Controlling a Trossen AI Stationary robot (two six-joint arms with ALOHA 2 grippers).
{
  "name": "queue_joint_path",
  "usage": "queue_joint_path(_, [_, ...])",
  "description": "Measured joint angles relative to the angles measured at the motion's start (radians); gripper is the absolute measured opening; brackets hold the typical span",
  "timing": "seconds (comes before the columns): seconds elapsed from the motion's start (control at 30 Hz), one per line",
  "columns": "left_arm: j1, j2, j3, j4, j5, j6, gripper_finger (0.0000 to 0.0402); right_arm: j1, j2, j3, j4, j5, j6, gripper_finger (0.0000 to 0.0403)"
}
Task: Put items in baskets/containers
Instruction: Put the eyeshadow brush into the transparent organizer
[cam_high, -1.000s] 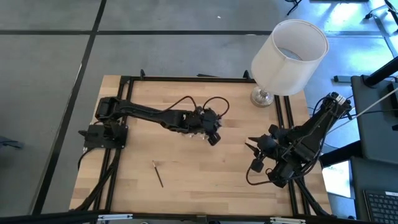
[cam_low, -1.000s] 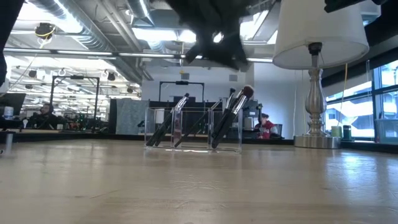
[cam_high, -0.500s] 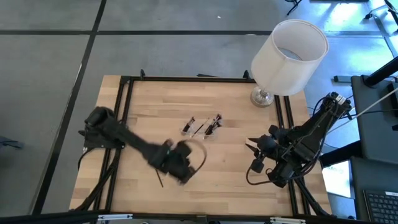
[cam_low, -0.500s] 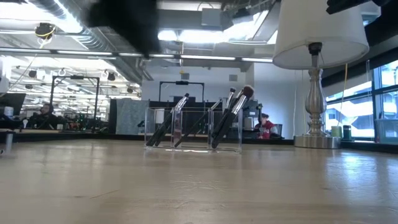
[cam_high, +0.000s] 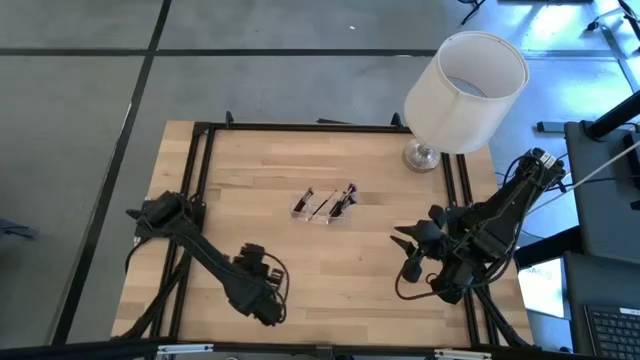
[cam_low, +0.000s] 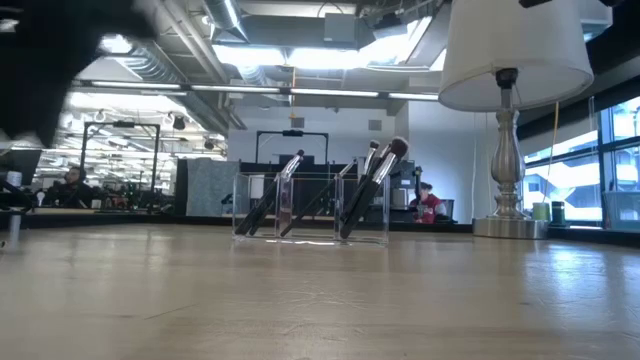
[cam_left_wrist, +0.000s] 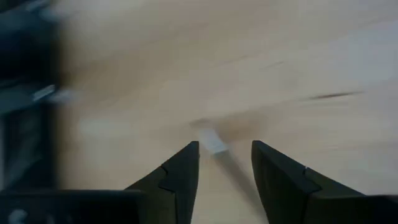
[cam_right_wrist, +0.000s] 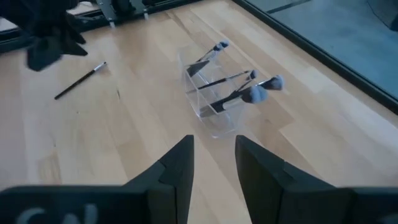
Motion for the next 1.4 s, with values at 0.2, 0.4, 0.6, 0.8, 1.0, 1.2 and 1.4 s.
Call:
queue_joint_path(0.2, [0.014,0.069,-0.002,-0.013,0.134,0.051,0.0160,0.000,0.000,0.000,-0.007,0.000,-0.005,0.0118])
queue_joint_path(0.4, [0.055,0.069,-0.038,0.079,0.138,0.141,0.0156,0.000,0.000,0.000,-0.007,-0.011,-0.002,0.0118])
queue_joint_path(0.6, [0.075,0.016,-0.144,0.108,0.199,0.201,0.0146,0.000,0.000,0.000,-0.007,-0.018,-0.002,0.0118])
queue_joint_path(0.8, [0.076,-0.187,-0.320,0.292,0.114,0.120,0.0125,0.000,0.000,0.000,-0.007,-0.018,-0.002,0.0118])
queue_joint_path(1.0, [0.037,-0.259,-0.511,0.526,0.113,-0.102,0.0112,0.000,0.000,0.000,-0.007,-0.022,0.001,0.0118])
queue_joint_path(1.2, [0.027,-0.234,-0.576,0.624,0.124,-0.156,0.0115,0.000,0.000,0.000,-0.004,-0.026,0.002,0.0118])
queue_joint_path(1.4, [0.027,-0.229,-0.578,0.625,0.125,-0.072,0.0100,0.000,0.000,0.000,-0.004,-0.026,0.002,0.0118])
